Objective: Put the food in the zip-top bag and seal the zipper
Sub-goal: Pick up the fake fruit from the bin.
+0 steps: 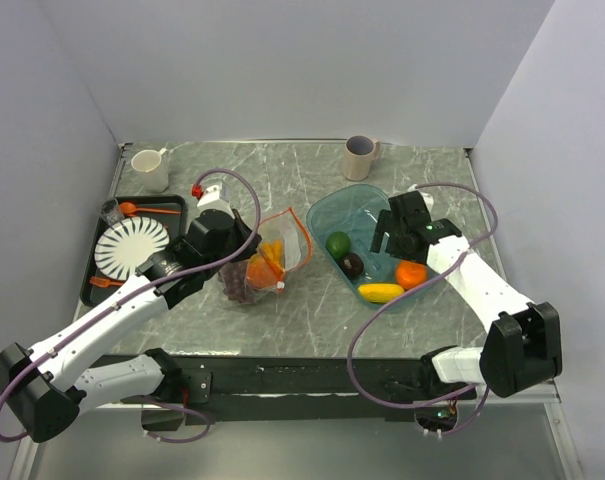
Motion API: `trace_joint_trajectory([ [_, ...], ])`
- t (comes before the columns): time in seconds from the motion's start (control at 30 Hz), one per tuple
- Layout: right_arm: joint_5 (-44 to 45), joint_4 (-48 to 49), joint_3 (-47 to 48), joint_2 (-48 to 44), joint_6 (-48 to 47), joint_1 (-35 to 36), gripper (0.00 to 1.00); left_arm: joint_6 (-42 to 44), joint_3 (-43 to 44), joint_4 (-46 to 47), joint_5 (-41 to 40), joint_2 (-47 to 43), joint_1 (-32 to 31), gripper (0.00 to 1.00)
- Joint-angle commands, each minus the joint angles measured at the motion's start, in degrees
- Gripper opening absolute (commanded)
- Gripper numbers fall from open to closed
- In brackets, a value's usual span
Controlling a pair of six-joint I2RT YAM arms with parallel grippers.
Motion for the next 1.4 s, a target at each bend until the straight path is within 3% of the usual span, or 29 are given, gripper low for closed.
trace_joint_trajectory([
  [0.0, 10.5, -2.8, -0.6, -3.9, 5.0, -1.2, 1.00, 1.1, -0.1, 3.0, 1.4, -0.9, 0.3, 0.01],
  [0.33, 14.6, -5.4, -2.0, -0.6, 9.6, -2.5, 1.00, -0.1, 0.1, 2.3, 1.4, -1.0, 0.3, 0.01],
  [0.9, 0.4, 3.4, -2.7, 10.9, 6.2, -5.6, 1.00, -0.3, 1.2, 0.3, -0.3, 0.2, 0.3, 0.01],
  [1.23, -7.3, 7.2, 4.6, 10.8, -1.2, -5.5, 1.00, -0.6, 2.9, -0.6, 0.1, 2.4, 0.3, 0.01],
  [1.37, -5.1, 7.3, 4.0, 7.7, 0.2, -5.5, 1.00, -0.7, 2.3, -0.4, 0.1, 1.9, 0.3, 0.01],
])
